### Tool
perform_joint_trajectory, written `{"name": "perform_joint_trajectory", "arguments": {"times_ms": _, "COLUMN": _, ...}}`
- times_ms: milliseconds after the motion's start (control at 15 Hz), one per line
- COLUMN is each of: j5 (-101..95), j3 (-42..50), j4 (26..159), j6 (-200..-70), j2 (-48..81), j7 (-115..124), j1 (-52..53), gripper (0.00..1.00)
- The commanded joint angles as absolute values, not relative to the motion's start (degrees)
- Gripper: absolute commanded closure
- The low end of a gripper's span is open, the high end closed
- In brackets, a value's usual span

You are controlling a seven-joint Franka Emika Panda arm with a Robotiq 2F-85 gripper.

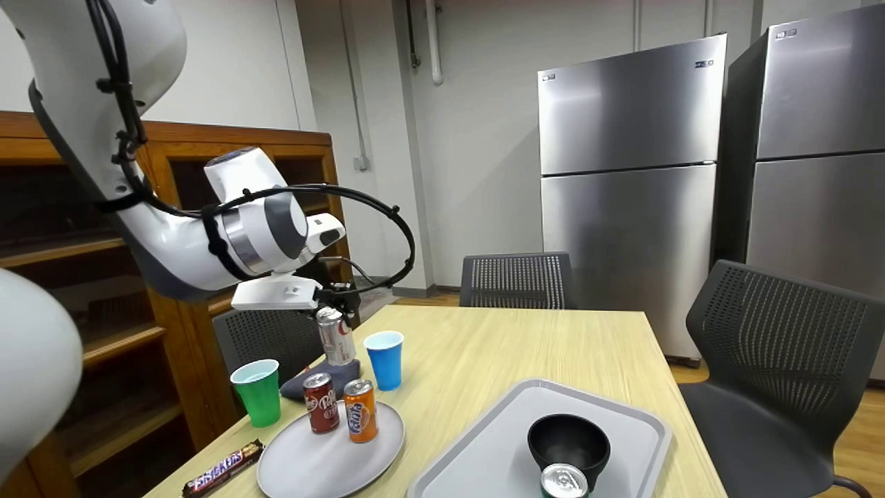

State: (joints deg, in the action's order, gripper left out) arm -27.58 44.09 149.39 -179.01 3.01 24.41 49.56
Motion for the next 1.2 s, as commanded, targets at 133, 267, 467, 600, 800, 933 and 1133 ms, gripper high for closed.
{"name": "perform_joint_trajectory", "arguments": {"times_ms": 133, "j5": -35.82, "j3": 43.8, "j4": 155.42, "j6": -176.42, "j2": -6.74, "j7": 25.46, "j1": 50.6, "gripper": 0.61}}
{"name": "perform_joint_trajectory", "arguments": {"times_ms": 267, "j5": -38.82, "j3": 42.85, "j4": 156.97, "j6": -175.53, "j2": -9.25, "j7": 25.85, "j1": 49.77, "gripper": 0.61}}
{"name": "perform_joint_trajectory", "arguments": {"times_ms": 467, "j5": -42.77, "j3": 41.32, "j4": 159.14, "j6": -173.54, "j2": -12.91, "j7": 26.78, "j1": 48.63, "gripper": 0.61}}
{"name": "perform_joint_trajectory", "arguments": {"times_ms": 600, "j5": -44.53, "j3": 40.32, "j4": 160.59, "j6": -172.18, "j2": -15.13, "j7": 27.37, "j1": 48.17, "gripper": 0.61}}
{"name": "perform_joint_trajectory", "arguments": {"times_ms": 800, "j5": -43.87, "j3": 42.1, "j4": 159.51, "j6": -170.16, "j2": -14.76, "j7": 27.99, "j1": 52.6, "gripper": 0.61}}
{"name": "perform_joint_trajectory", "arguments": {"times_ms": 933, "j5": -44.0, "j3": 41.78, "j4": 159.49, "j6": -169.71, "j2": -14.19, "j7": 28.4, "j1": 53.08, "gripper": 0.61}}
{"name": "perform_joint_trajectory", "arguments": {"times_ms": 1133, "j5": -44.9, "j3": 39.9, "j4": 159.51, "j6": -170.11, "j2": -12.21, "j7": 30.58, "j1": 51.6, "gripper": 0.61}}
